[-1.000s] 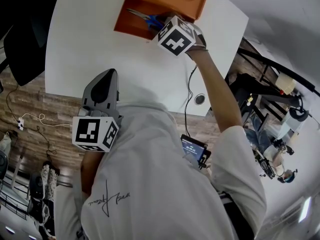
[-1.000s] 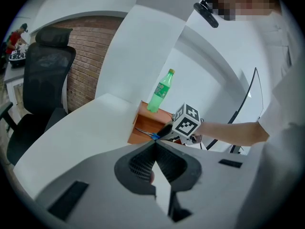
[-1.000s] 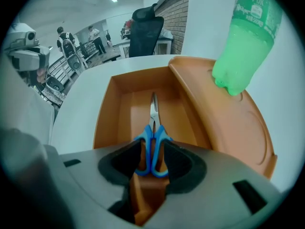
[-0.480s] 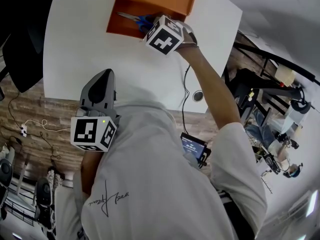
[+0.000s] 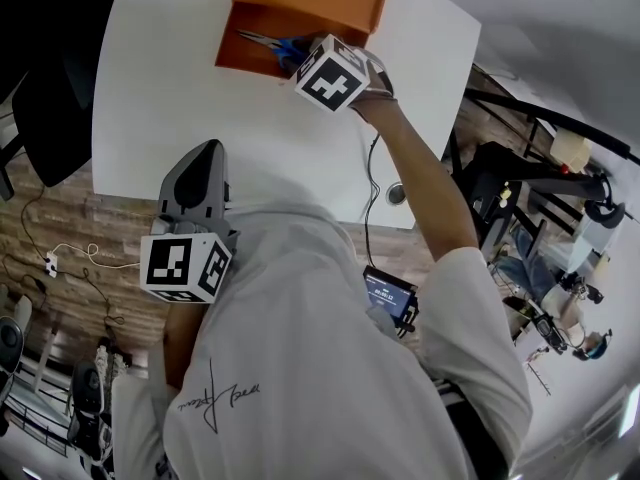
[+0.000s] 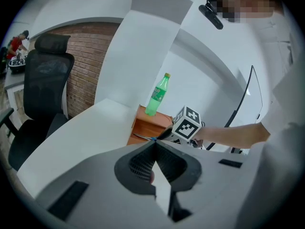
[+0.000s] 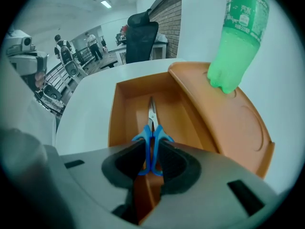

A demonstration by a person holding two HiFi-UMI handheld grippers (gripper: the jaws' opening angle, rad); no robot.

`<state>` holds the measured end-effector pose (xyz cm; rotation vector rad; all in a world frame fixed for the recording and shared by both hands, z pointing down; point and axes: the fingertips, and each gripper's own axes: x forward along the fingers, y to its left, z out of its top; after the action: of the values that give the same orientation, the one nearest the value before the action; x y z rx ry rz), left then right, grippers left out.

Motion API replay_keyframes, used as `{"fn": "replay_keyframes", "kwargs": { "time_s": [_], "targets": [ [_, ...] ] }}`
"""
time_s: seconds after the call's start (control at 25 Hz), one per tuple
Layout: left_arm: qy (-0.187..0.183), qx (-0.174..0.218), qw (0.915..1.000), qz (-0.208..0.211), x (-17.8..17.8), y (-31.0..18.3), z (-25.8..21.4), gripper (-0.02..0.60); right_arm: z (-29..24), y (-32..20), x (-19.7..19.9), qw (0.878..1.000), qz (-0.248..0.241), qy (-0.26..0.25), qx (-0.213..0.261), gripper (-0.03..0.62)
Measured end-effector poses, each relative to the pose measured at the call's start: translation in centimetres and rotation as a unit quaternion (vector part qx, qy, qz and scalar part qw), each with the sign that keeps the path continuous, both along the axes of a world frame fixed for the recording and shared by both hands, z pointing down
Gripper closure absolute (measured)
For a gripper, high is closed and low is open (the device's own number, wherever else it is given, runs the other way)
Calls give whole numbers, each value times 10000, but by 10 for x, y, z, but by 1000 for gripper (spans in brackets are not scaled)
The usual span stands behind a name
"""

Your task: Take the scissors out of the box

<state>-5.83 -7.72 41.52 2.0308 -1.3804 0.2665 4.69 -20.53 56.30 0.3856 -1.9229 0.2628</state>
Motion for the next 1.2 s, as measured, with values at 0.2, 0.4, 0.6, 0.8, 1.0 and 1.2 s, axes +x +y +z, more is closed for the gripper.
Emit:
{"fn": "replay_keyframes", "kwargs": {
  "time_s": [0.2, 0.4, 0.6, 0.8, 1.0, 1.2],
  "targets": [
    [-16, 95, 10000, 17, 5, 2, -6, 574, -8, 1, 7, 9999, 124, -109, 19, 497],
    [-26, 163, 9999, -7, 6, 3, -9, 574, -16, -2, 9, 9995, 216, -193, 126, 497],
    [-35, 260, 9997, 31, 10, 6, -14, 574, -23, 1, 14, 9993, 254, -207, 193, 497],
    [-56, 333, 9994, 39, 13, 7, -18, 574, -27, 6, 20, 9994, 210, -189, 224, 497],
    [-74, 433, 9990, 68, 15, 8, -22, 574, -34, 6, 21, 9986, 321, -305, 291, 497],
    [-101, 510, 9986, 78, 19, 9, -28, 574, -43, 7, 25, 9977, 405, -397, 360, 497]
  ]
}}
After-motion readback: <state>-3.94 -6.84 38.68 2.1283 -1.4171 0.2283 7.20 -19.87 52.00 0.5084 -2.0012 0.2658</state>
